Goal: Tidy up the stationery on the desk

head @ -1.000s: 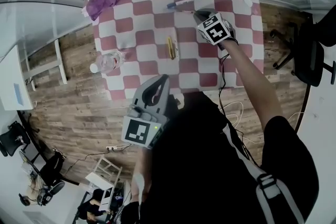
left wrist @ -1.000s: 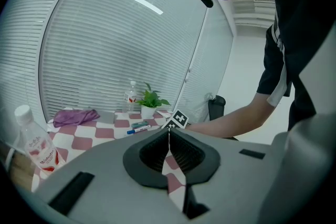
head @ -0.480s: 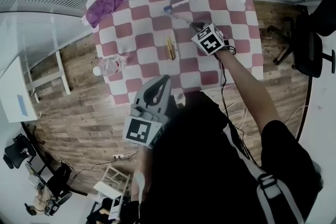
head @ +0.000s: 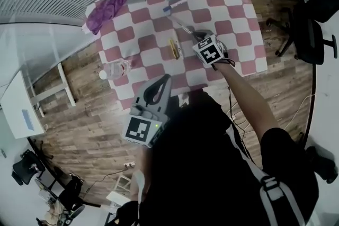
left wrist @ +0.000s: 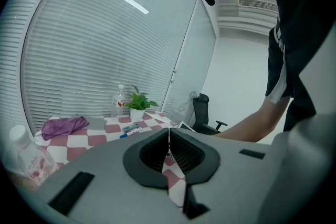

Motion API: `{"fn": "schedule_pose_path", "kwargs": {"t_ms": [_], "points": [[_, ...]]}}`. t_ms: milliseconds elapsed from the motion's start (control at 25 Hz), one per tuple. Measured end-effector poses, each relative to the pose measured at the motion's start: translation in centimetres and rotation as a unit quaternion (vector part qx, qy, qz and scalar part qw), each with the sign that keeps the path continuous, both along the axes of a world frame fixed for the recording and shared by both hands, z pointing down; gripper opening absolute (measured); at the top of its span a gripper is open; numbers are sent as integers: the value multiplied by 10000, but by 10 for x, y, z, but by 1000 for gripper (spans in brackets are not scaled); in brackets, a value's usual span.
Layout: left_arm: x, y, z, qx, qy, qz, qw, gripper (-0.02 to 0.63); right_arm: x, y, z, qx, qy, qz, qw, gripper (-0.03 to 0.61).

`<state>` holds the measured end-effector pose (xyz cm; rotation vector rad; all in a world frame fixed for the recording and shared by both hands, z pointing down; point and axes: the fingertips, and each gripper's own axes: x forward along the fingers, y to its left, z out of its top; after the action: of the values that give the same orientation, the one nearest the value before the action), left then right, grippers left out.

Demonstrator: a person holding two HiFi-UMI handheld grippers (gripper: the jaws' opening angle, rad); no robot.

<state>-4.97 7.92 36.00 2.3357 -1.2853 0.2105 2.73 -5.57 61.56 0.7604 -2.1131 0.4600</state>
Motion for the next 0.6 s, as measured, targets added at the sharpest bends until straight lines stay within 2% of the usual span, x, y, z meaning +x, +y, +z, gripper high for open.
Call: {"fn": "schedule_pose_path", "kwargs": {"t_ms": [480,600], "points": [[2,11,-3,78,54,530,9985,34,15,58,0,-298,-186,1130,9930,32],[0,13,1,-47,-113,590,9982,34,20,69,5,-341,-123,1396,9895,32]]}}
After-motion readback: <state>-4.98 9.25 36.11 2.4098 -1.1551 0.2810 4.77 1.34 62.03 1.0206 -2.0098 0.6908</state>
